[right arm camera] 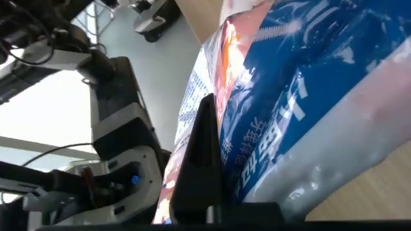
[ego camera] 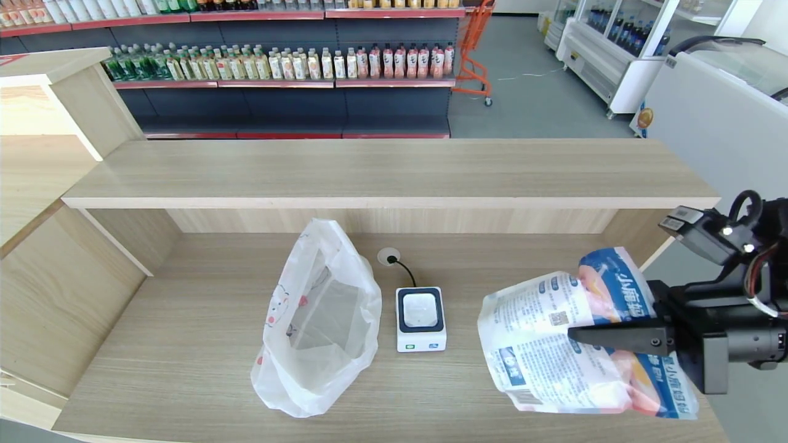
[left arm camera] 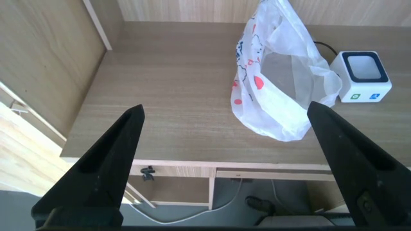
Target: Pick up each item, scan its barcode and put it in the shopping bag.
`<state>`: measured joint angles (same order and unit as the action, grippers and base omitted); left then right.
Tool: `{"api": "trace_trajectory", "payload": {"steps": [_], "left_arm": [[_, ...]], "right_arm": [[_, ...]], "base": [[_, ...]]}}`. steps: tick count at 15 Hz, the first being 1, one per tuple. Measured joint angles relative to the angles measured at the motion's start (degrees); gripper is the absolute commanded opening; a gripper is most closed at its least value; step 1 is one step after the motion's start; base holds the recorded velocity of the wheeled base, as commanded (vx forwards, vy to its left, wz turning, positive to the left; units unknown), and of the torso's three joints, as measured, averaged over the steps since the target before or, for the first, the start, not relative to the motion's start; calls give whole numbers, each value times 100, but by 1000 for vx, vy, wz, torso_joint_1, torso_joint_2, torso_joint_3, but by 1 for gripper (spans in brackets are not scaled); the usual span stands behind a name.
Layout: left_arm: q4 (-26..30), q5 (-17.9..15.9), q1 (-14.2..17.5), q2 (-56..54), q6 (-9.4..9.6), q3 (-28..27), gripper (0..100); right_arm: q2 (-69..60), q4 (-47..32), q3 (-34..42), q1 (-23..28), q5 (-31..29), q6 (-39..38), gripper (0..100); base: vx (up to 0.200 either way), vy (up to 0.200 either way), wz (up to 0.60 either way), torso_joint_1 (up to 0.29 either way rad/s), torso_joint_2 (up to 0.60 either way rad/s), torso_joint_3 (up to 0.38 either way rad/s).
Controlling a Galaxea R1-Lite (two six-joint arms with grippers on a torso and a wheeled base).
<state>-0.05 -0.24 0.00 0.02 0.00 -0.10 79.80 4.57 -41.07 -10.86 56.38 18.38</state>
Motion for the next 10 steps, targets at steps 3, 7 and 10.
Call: {"api": "trace_trajectory", "payload": {"steps": [3, 7, 10], "left_arm": [[0, -2, 0, 0, 0, 0, 100], [0, -2, 0, 0, 0, 0, 100], [0, 0, 0, 0, 0, 0, 100]], "right_arm": [[236, 651, 122, 433, -1809, 1960, 0], [258, 1431, 699, 1029, -2792, 3293, 0], [193, 1449, 878, 1100, -2836, 3679, 0]], "base": [[0, 0, 0, 0, 0, 0], [0, 0, 0, 0, 0, 0], [0, 0, 0, 0, 0, 0]]}}
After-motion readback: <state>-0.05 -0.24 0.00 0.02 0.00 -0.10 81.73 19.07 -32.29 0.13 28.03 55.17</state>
